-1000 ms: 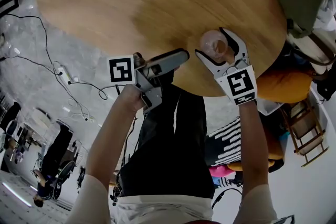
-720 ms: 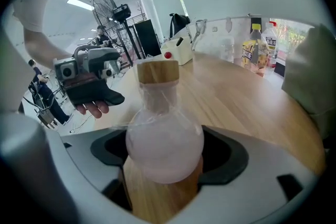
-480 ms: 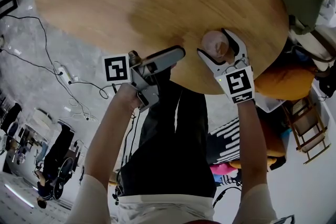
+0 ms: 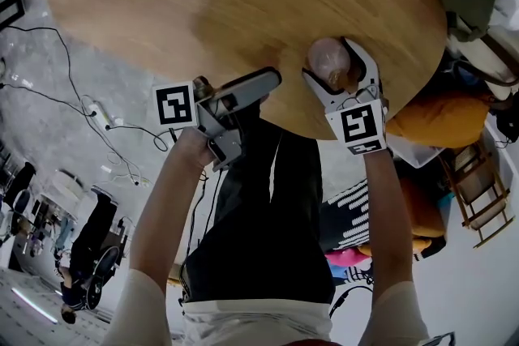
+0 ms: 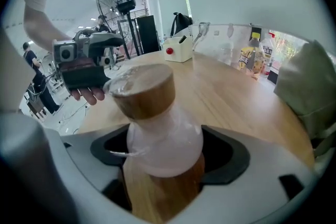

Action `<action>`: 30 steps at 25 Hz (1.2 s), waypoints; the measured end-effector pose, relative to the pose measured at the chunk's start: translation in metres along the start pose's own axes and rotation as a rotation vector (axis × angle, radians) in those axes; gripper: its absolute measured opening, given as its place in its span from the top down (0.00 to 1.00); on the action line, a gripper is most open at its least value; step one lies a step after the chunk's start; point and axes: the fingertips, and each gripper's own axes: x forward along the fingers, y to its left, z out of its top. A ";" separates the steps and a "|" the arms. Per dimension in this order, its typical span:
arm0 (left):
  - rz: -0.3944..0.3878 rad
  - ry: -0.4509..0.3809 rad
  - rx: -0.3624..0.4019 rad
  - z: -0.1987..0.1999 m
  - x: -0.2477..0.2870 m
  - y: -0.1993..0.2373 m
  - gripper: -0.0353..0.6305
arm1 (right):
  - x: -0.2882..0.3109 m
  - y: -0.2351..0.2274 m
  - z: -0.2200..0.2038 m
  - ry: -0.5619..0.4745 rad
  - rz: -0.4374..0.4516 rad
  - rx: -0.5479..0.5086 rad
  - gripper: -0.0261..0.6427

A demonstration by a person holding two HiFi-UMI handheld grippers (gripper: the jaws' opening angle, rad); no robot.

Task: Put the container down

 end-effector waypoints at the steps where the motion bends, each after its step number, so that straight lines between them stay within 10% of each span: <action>1: 0.000 -0.001 0.002 -0.001 -0.001 0.000 0.49 | -0.001 0.000 0.000 -0.007 0.004 0.026 0.37; 12: 0.034 0.017 0.124 -0.030 -0.013 -0.067 0.49 | -0.082 0.018 0.041 -0.037 -0.006 0.140 0.32; 30: 0.266 0.080 0.962 -0.138 -0.059 -0.341 0.76 | -0.379 0.046 0.237 -0.280 -0.191 0.307 0.65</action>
